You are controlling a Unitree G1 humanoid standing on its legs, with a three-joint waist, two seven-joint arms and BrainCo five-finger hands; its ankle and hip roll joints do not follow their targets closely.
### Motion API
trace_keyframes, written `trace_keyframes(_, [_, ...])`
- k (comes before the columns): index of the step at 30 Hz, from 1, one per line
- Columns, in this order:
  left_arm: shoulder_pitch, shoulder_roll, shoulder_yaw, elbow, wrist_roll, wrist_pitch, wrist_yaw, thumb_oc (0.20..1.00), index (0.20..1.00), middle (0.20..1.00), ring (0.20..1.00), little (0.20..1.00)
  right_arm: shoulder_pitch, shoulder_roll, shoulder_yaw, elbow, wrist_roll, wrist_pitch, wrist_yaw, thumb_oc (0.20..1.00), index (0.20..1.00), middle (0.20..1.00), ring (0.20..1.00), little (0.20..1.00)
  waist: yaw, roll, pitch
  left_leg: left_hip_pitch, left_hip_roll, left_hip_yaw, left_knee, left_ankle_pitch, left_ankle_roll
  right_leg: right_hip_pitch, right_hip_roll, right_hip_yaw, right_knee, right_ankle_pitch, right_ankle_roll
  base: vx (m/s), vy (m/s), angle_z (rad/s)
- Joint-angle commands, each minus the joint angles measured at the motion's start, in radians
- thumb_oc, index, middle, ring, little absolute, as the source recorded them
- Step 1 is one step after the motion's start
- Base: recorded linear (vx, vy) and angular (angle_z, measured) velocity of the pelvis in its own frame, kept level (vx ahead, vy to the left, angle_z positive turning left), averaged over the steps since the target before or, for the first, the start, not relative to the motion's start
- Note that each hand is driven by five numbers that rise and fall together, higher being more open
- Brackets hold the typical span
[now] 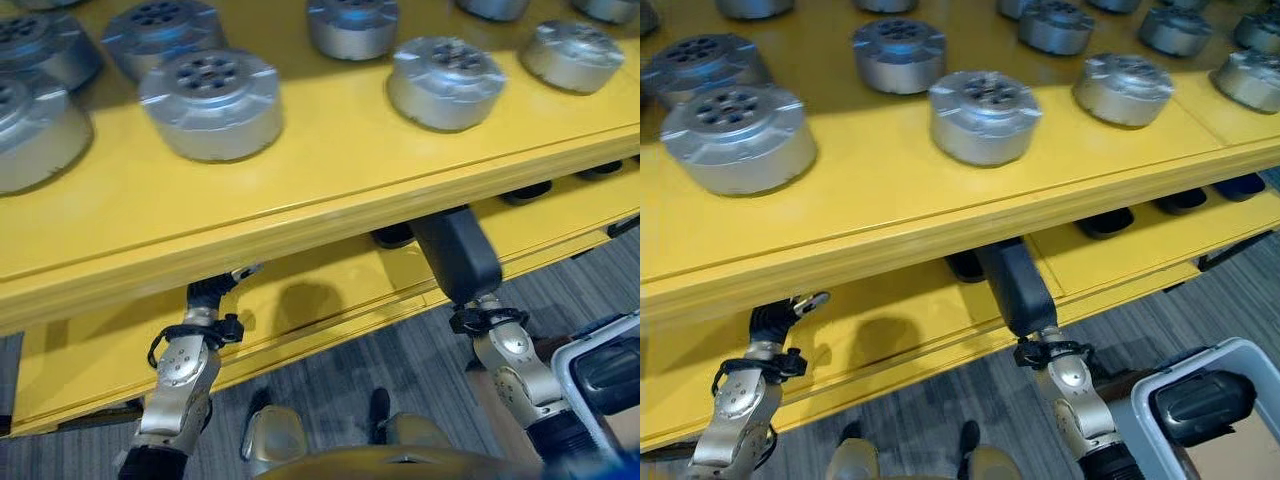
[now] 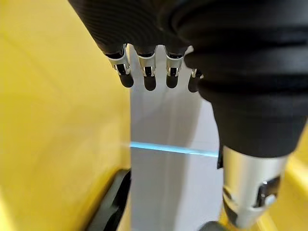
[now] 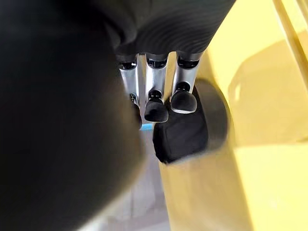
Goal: Move parts from the plastic box to the shelf.
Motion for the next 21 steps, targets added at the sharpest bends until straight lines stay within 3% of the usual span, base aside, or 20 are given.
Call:
trace_keyframes(1, [0.065, 0.065, 0.039, -0.086, -0.001, -0.045, -0.010, 1.000, 1.000, 1.000, 1.000, 1.000, -0.060, 0.051, 0.012, -0.062, 0.000, -0.081, 0.009, 0.200, 0.200, 0.200, 0.200, 0.200, 0.036, -0.033, -0.093, 0.051, -0.040, -0.060, -0.126, 0.132, 0.009, -0.015, 0.000, 0.061, 0.049, -0.050, -0.013, 0.09, 0.266, 0.41])
trace_keyframes(4, [0.074, 0.075, 0.036, -0.073, -0.017, -0.041, -0.027, 1.000, 1.000, 1.000, 1.000, 1.000, -0.048, 0.061, 0.006, -0.081, -0.019, -0.073, 0.011, 0.200, 0.200, 0.200, 0.200, 0.200, 0.059, -0.051, -0.086, 0.027, -0.116, -0.068, -0.060, 0.075, 0.021, 0.053, -0.072, 0.029, 0.006, -0.012, 0.018, 0.12, 0.306, 0.37])
trace_keyframes(10, [0.104, 0.099, 0.061, -0.073, -0.022, -0.035, -0.026, 1.000, 1.000, 1.000, 1.000, 1.000, -0.072, 0.077, 0.021, -0.090, -0.040, -0.065, 0.015, 0.200, 0.200, 0.200, 0.200, 0.200, 0.103, -0.083, -0.081, -0.041, -0.194, -0.071, 0.060, 0.000, 0.034, 0.097, -0.131, 0.004, -0.099, 0.044, 0.052, 0.05, 0.174, 0.31])
trace_keyframes(21, [0.044, 0.135, 0.025, -0.088, -0.038, -0.030, 0.005, 1.000, 1.000, 1.000, 1.000, 1.000, -0.389, 0.133, 0.124, -0.005, -0.140, -0.061, -0.090, 0.200, 0.200, 0.200, 0.200, 0.200, 0.199, -0.136, -0.022, -0.166, -0.243, -0.099, 0.203, -0.056, 0.042, 0.087, -0.149, -0.026, -0.108, 0.050, 0.061, -0.01, 0.033, 0.10])
